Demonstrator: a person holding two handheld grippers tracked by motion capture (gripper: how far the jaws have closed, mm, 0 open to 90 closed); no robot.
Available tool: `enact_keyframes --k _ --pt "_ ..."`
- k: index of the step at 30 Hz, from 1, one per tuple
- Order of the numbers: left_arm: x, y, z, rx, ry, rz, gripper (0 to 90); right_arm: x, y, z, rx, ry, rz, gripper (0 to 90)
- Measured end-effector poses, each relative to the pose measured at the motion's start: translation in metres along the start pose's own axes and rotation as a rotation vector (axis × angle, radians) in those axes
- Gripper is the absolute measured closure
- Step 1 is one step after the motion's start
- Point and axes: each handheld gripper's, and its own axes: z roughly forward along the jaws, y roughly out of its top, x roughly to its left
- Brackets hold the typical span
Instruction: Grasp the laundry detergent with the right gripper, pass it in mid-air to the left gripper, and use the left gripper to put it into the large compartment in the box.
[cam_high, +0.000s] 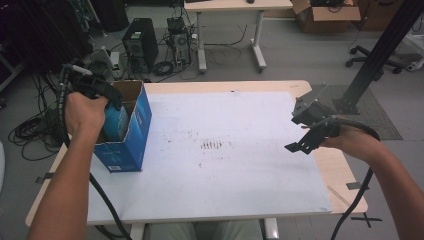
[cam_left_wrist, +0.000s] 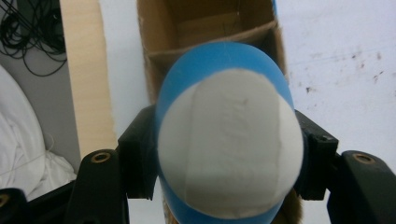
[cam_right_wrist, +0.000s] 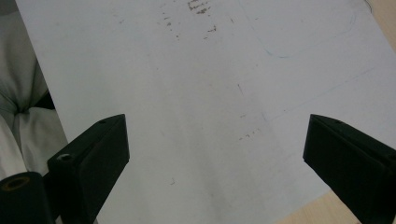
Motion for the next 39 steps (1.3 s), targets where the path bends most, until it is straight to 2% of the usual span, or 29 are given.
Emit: enact_keyframes --k 9,23,33,39 --pt "-0.003 -0.009 0.031 0.023 -0.001 0.008 37.9 0.000 -0.001 0.001 0.004 0.000 0.004 6.8" --pt "-0.003 -0.017 0.056 0.046 -0.008 0.023 37.8 0.000 -0.001 0.004 0.013 0.002 0.009 6.9" --pt "-0.002 -0.016 0.058 0.048 -0.013 0.027 37.7 0.000 -0.002 0.005 0.018 0.011 0.012 7.2" --pt "-0.001 -0.016 0.060 0.027 -0.028 0.036 37.4 0.000 -0.005 0.007 0.021 0.018 0.014 7.7"
